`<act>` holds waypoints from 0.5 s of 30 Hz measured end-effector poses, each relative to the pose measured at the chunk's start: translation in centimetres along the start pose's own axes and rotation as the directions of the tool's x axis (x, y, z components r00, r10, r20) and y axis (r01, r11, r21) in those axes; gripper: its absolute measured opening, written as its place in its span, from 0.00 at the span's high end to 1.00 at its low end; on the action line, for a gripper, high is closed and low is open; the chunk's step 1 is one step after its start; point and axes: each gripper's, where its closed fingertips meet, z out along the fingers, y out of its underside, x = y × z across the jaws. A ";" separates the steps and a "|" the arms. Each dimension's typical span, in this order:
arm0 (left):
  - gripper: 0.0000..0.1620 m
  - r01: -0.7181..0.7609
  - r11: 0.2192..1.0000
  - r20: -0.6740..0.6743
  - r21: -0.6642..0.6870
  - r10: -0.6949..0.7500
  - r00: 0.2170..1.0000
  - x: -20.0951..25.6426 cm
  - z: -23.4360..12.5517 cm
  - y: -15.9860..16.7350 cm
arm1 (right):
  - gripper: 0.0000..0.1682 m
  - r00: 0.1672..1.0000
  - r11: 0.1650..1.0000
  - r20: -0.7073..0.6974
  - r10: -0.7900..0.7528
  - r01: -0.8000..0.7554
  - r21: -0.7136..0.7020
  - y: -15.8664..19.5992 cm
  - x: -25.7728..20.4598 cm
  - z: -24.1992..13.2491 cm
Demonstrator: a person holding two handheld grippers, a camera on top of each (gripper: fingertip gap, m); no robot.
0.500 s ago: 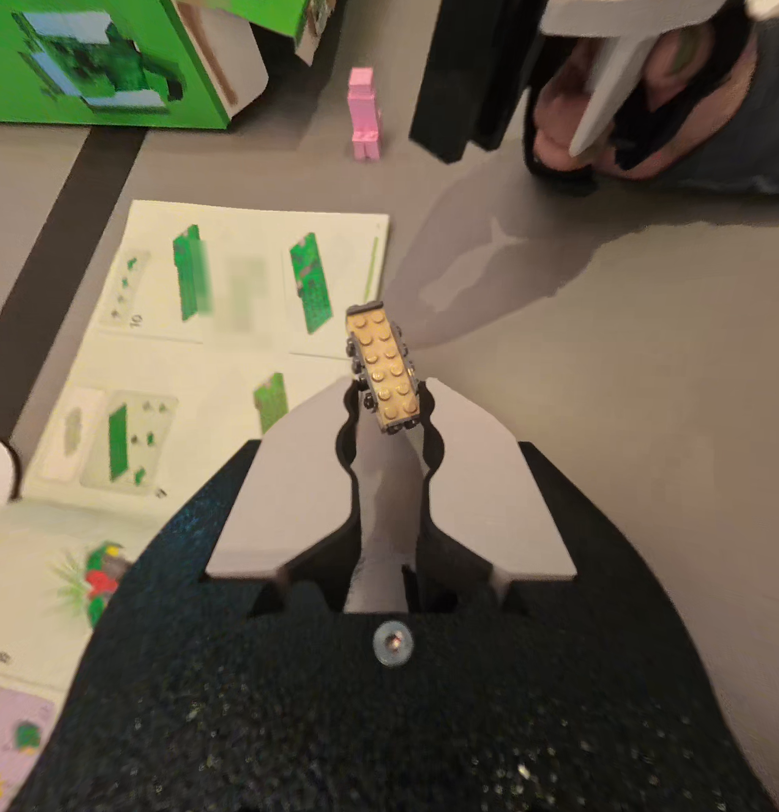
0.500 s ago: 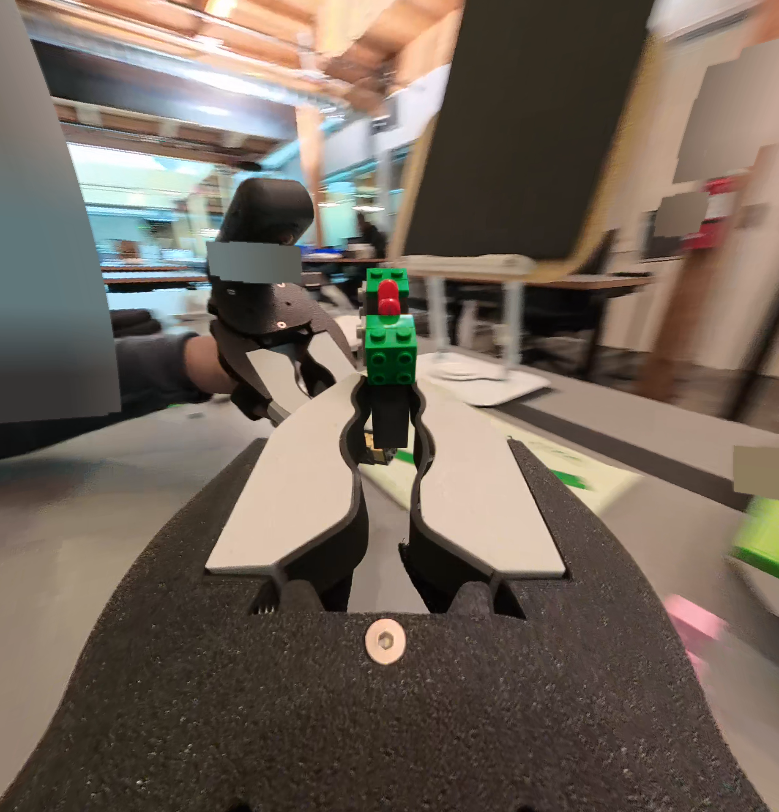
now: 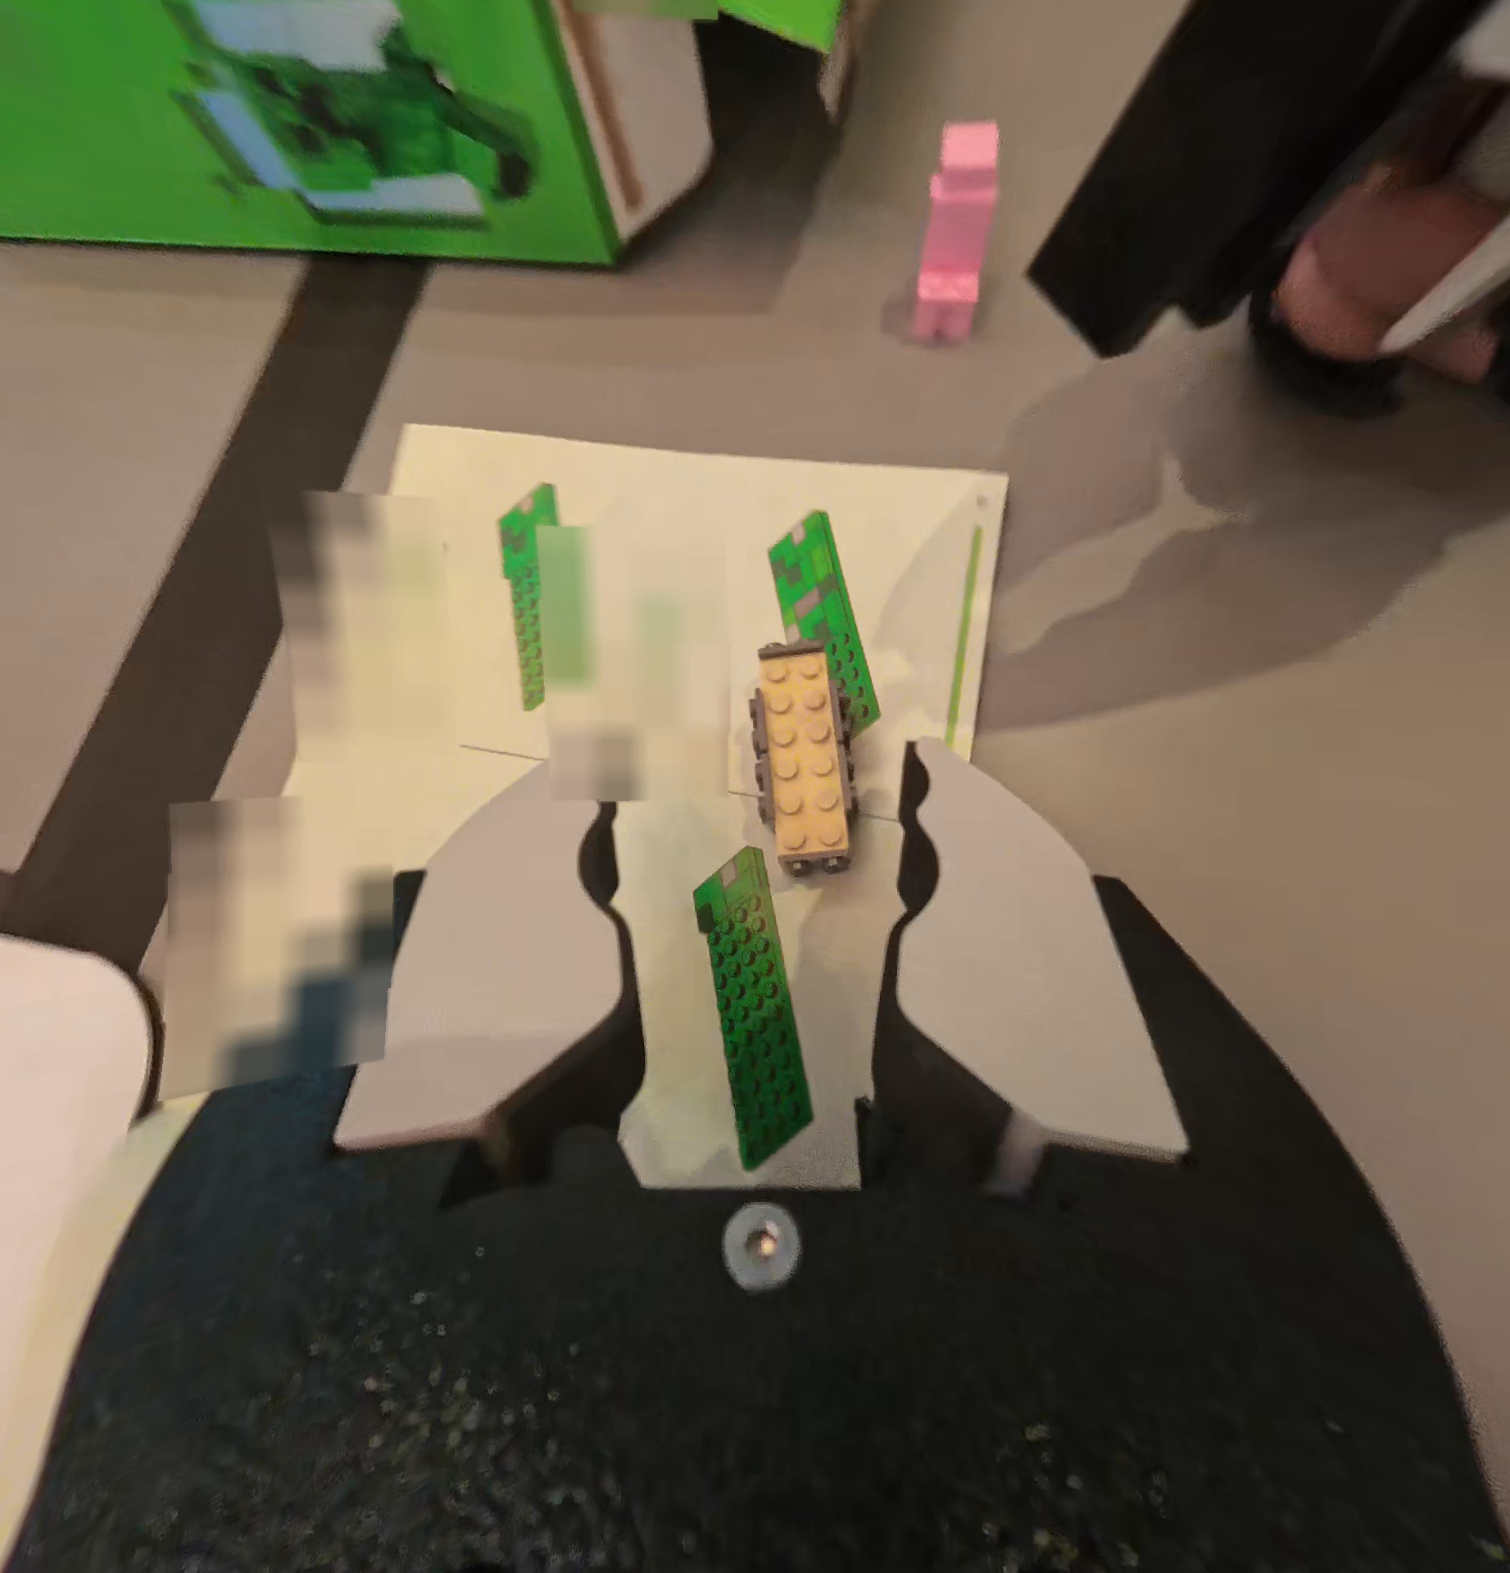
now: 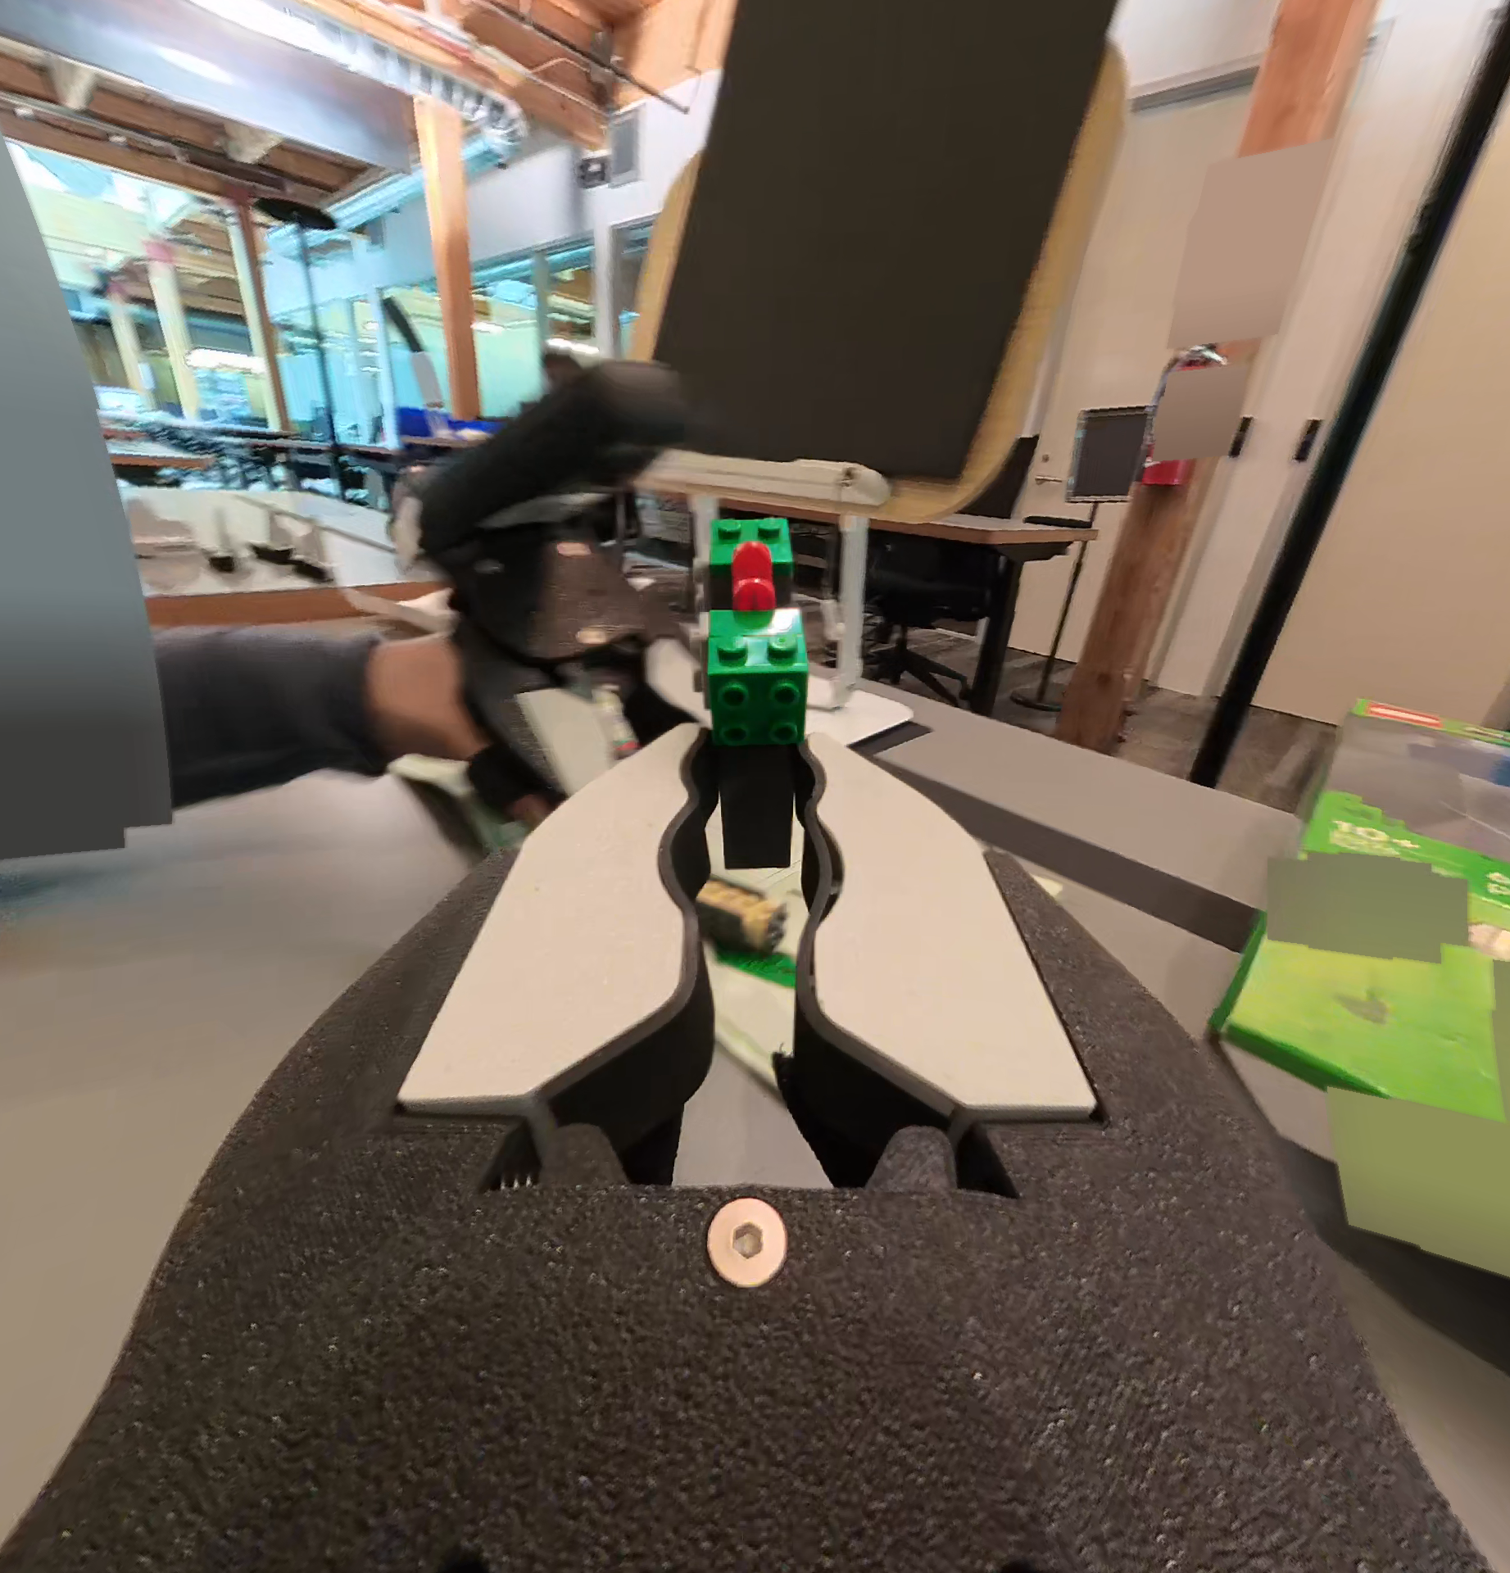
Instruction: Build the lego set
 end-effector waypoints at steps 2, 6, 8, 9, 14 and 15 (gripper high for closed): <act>0.62 0.078 0.996 0.045 0.051 -0.081 0.996 0.3 -0.6 -0.3 | 0.90 1.000 1.000 -0.024 0.003 -0.002 0.022 -0.2 0.7 0.7; 0.66 0.167 0.986 0.090 -0.024 -0.164 0.982 0.5 -0.7 1.0 | 0.90 0.999 0.998 0.007 0.043 -0.043 0.046 -0.1 1.2 2.7; 0.71 0.178 0.983 0.097 -0.037 -0.174 0.980 0.7 -0.8 1.3 | 0.90 0.997 0.998 0.067 0.048 -0.051 0.034 0.2 0.9 3.7; 0.73 0.186 0.982 0.069 -0.024 -0.184 0.980 1.1 -0.6 1.1 | 0.90 0.994 0.999 0.098 0.046 -0.048 0.019 0.5 0.6 4.0; 0.80 0.168 0.985 0.026 -0.048 -0.167 0.986 1.7 0.5 1.9 | 0.90 0.976 0.998 0.209 0.061 -0.058 -0.018 1.3 -0.2 5.3; 0.80 0.164 0.985 0.022 -0.051 -0.164 0.986 1.7 0.5 1.9 | 0.90 0.974 0.998 0.220 0.063 -0.059 -0.024 1.4 -0.2 5.4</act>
